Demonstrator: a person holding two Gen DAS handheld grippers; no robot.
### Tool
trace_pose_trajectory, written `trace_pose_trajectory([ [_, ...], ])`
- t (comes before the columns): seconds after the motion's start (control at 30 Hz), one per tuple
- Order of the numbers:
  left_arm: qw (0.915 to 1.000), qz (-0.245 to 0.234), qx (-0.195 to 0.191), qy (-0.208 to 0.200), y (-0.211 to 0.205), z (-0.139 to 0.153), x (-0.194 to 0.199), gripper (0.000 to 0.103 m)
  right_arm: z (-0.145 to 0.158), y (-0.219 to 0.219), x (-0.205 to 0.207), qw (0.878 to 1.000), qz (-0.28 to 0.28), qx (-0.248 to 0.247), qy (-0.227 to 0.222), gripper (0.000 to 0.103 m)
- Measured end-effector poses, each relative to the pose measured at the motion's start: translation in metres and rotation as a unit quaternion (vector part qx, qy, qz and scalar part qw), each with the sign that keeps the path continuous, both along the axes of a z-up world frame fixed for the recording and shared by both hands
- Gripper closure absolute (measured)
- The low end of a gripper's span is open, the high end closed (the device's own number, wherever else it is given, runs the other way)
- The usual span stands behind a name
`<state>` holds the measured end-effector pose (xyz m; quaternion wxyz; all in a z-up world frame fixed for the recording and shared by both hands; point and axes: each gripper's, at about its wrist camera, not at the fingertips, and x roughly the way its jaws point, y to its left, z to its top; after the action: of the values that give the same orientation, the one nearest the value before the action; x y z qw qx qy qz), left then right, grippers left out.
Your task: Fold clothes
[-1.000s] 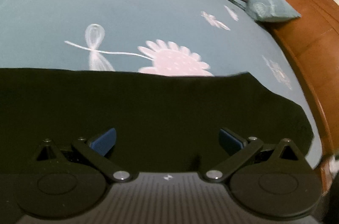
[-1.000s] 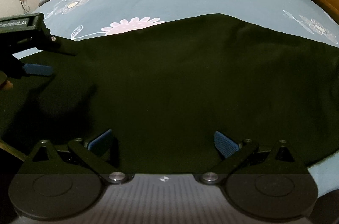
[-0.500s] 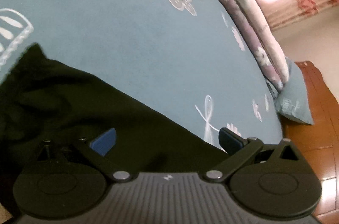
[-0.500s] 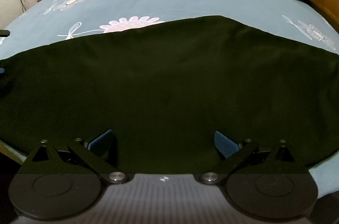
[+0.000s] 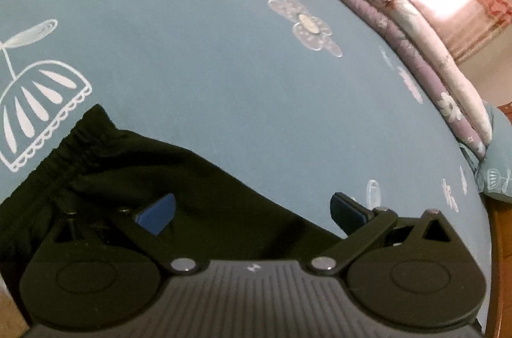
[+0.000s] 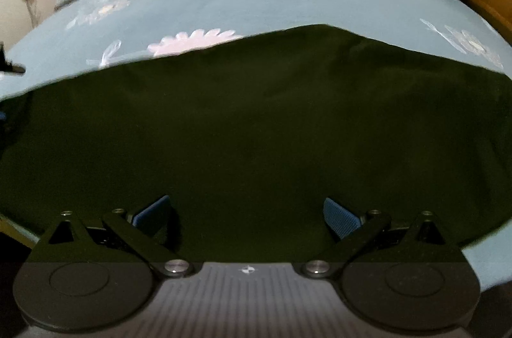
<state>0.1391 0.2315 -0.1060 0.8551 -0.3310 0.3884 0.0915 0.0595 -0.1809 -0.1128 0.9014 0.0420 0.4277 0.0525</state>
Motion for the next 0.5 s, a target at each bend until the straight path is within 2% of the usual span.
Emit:
trace_pose_trajectory([
  [0.1,0.9982,-0.048,-0.021,-0.03,-0.011,0.008,-0.003,0.001,0.015,-0.024,-0.002,0.998,-0.035,0.028,-0.039,0.0],
  [0.2,0.995,-0.095,-0.03,-0.009,-0.03,0.0,0.01,0.001,0.02,-0.06,0.002,0.992,-0.081,0.079,-0.055,0.0],
  [0.3,0.9932,-0.114,-0.013,0.018,-0.046,-0.009,0.017,0.001,0.01,-0.093,0.007,0.984,-0.126,0.115,-0.042,0.0],
  [0.4,0.9922,-0.121,0.011,0.027,-0.055,-0.012,0.017,0.001,0.0,-0.114,0.007,0.979,-0.165,0.115,-0.026,0.0],
  [0.5,0.9924,-0.118,0.007,0.033,-0.052,-0.016,0.019,0.001,0.003,-0.128,0.005,0.977,-0.179,0.113,-0.033,0.0],
])
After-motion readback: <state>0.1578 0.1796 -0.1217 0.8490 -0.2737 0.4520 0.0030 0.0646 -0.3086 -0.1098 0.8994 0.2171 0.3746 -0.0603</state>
